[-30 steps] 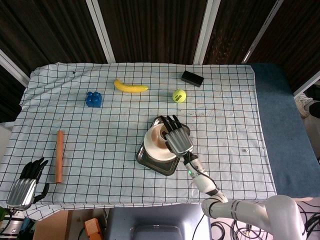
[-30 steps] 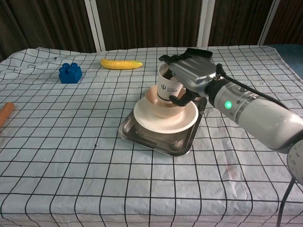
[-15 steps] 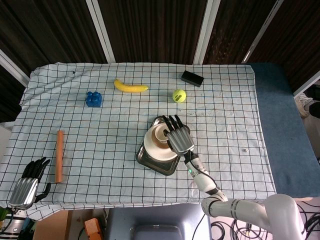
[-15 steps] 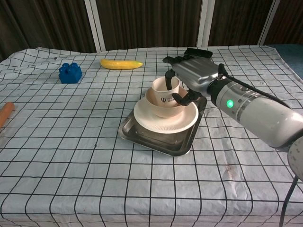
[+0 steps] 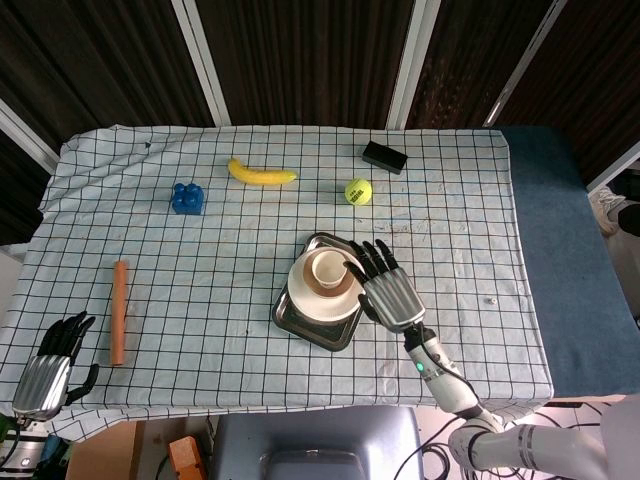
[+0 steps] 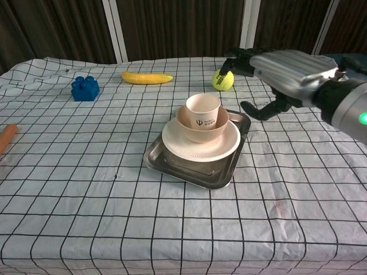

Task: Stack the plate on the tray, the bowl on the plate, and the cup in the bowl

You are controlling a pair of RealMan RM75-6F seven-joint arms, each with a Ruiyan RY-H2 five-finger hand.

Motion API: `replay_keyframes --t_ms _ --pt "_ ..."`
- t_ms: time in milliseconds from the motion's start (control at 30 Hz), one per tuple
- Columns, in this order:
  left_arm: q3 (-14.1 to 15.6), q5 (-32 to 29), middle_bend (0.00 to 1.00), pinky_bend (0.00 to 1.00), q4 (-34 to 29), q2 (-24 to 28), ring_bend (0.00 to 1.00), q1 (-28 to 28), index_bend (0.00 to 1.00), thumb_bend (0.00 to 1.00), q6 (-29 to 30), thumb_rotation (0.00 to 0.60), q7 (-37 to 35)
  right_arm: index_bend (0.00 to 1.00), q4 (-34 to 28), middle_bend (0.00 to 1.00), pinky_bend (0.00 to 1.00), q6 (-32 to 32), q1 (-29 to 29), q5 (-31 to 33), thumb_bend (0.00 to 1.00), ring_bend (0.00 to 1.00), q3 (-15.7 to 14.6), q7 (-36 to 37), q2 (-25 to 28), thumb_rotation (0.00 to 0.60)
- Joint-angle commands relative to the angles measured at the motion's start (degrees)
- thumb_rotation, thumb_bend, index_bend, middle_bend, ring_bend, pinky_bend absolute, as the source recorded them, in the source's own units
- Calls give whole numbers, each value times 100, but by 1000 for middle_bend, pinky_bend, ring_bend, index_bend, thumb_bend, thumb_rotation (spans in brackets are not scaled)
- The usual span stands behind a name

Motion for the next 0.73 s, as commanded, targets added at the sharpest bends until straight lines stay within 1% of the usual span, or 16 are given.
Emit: replay_keyframes --t_ms 33,100,133,167,200,267,300,367,400,467,500,633,733 --pt "-36 55 0 24 -234 169 0 95 0 469 277 600 -87 66 -1346 0 0 1053 -1060 -646 442 0 -988 -349 1383 600" --pt "10 83 7 21 -461 329 0 178 0 444 386 600 -108 55 -1549 0 0 1371 -1518 -788 442 0 -1475 -298 1911 600" --pt "39 88 10 20 -585 414 0 213 0 434 406 600 -87 55 -1553 0 0 1528 -1705 -857 442 0 -1635 -204 2082 600" --pt "68 96 14 19 -712 499 0 247 0 422 427 600 -35 55 -1472 0 0 1715 -1894 -939 442 0 -1760 -76 2198 600" --pt "106 112 14 19 -872 602 0 293 0 419 460 600 86 55 -1253 0 0 1986 -2146 -1043 442 0 -1884 95 2276 600" --pt "161 147 17 19 -1084 721 0 371 0 410 534 600 336 57 -870 0 0 2350 -2520 -1075 442 0 -2001 368 2298 600" --pt "197 185 18 19 -1213 784 0 419 0 409 591 600 536 63 -668 0 0 2501 -2730 -1042 442 0 -2046 674 2295 600" --pt "246 280 24 19 -1370 840 0 468 0 408 681 600 760 78 -434 0 0 2648 -2965 -988 442 0 -2043 1240 2270 600" --pt "286 347 26 19 -1440 865 0 481 0 408 696 600 869 81 -314 0 0 2670 -3038 -991 442 0 -2023 1412 2261 600" --pt "344 426 29 19 -1518 911 0 468 0 408 648 600 958 69 -196 0 0 2668 -3059 -1143 442 0 -2021 1510 2321 600" --pt "365 431 30 19 -1563 942 0 450 0 409 577 600 970 64 -139 0 0 2737 -3093 -1187 442 0 -1947 1574 2305 600" --pt "352 292 30 19 -1663 1000 0 414 0 407 340 600 1073 60 -52 0 0 2702 -3153 -1174 442 0 -1776 1590 2250 600" --pt "333 285 30 19 -1681 1014 0 407 0 402 320 600 1039 58 -35 0 0 2617 -3176 -1165 442 0 -1687 1583 2245 600"
